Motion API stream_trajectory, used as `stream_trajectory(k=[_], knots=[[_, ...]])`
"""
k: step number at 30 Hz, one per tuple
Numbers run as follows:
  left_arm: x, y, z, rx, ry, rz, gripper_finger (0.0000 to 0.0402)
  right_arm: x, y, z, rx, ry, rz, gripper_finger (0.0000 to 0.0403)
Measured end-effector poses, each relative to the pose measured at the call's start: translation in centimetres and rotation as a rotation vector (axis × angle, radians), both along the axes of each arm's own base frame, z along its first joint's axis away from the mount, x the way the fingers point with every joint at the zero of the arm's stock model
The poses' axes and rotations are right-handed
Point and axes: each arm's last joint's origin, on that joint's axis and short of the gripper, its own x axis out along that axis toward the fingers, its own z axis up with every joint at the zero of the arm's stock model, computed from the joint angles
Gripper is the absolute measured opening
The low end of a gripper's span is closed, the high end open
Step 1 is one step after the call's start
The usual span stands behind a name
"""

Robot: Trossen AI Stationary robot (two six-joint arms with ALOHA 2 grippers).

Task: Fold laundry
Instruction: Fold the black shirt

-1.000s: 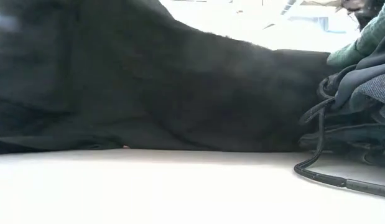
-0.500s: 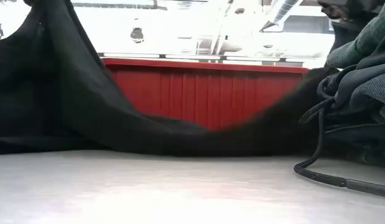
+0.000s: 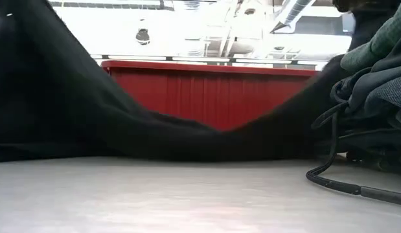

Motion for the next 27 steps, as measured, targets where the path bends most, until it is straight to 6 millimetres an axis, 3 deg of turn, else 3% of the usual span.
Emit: stream_trajectory(k=[7,15,19,23,27], knots=[[1.1,-1.2,-3.8,-0.149,0.255,-0.100,0.0000,0.2,2.3,-3.0,0.062,0.178,0.110,0.0017],[2.5,-2.6,-10.7,-0.269,0.613,-0.187,0.0000,0.4,5.1,-6.8,0.082,0.311,0.044,0.0017],[2.9,-3.1,-13.3,-0.348,0.719,-0.251,0.0000,0.2,6.3,-8.2,0.096,0.420,0.072,0.0017],[3.1,-3.3,-14.1,-0.374,0.744,-0.290,0.0000,-0.3,6.6,-9.5,0.136,0.507,0.012,0.0017],[3.1,-3.4,-14.1,-0.377,0.734,-0.315,0.0000,-0.3,6.6,-9.6,0.175,0.467,0.015,0.0017]])
